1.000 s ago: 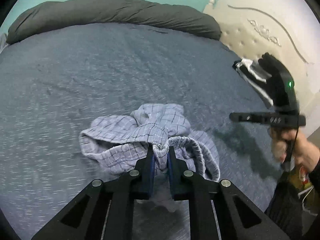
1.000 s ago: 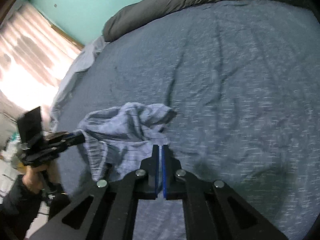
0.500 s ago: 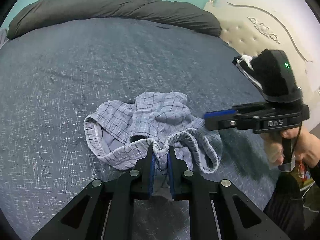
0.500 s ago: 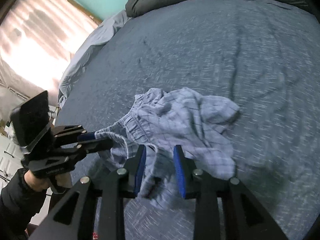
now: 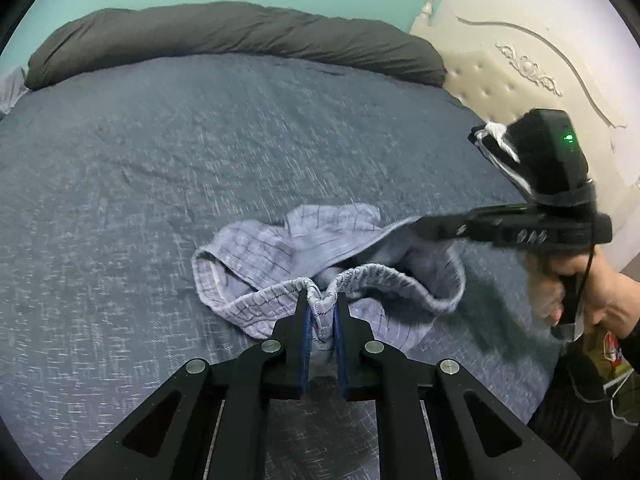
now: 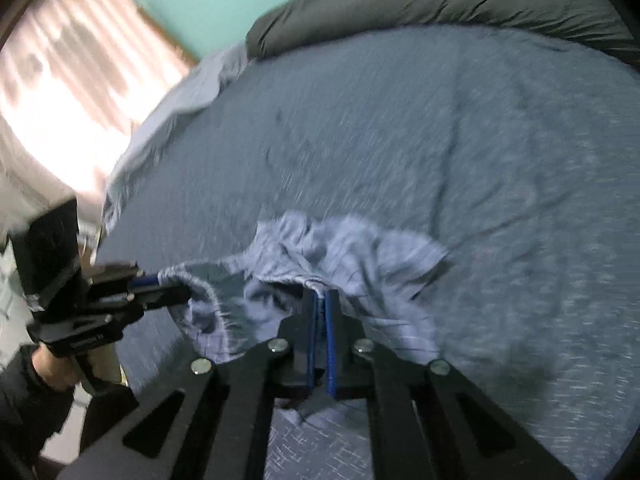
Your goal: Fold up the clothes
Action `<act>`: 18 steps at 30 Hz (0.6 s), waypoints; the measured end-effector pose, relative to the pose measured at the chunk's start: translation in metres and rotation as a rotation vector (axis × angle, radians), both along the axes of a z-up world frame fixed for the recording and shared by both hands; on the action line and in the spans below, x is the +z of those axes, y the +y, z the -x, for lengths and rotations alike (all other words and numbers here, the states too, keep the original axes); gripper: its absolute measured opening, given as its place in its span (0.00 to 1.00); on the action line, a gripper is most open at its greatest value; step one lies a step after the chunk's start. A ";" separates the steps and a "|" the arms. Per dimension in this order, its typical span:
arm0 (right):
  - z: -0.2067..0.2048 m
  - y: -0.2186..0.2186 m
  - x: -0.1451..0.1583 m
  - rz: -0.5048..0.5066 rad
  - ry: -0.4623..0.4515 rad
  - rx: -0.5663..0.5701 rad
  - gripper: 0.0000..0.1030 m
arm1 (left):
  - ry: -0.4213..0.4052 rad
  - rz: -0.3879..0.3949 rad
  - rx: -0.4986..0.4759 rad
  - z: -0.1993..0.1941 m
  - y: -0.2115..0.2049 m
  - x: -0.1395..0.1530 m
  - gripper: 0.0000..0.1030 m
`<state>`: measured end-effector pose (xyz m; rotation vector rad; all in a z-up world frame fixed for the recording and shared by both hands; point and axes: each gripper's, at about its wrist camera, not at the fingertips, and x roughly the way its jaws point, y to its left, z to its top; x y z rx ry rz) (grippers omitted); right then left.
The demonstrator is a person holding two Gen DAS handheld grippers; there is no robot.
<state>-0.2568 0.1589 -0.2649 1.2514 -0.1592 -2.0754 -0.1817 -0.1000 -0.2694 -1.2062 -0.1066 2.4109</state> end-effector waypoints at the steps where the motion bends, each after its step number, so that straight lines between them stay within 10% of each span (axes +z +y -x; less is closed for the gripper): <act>1: 0.000 0.010 0.010 0.008 0.018 -0.029 0.03 | 0.008 0.002 0.007 0.000 -0.001 0.005 0.10; 18: -0.048 0.089 0.203 0.117 0.270 -0.255 0.03 | 0.264 0.024 -0.025 0.009 0.033 0.175 0.10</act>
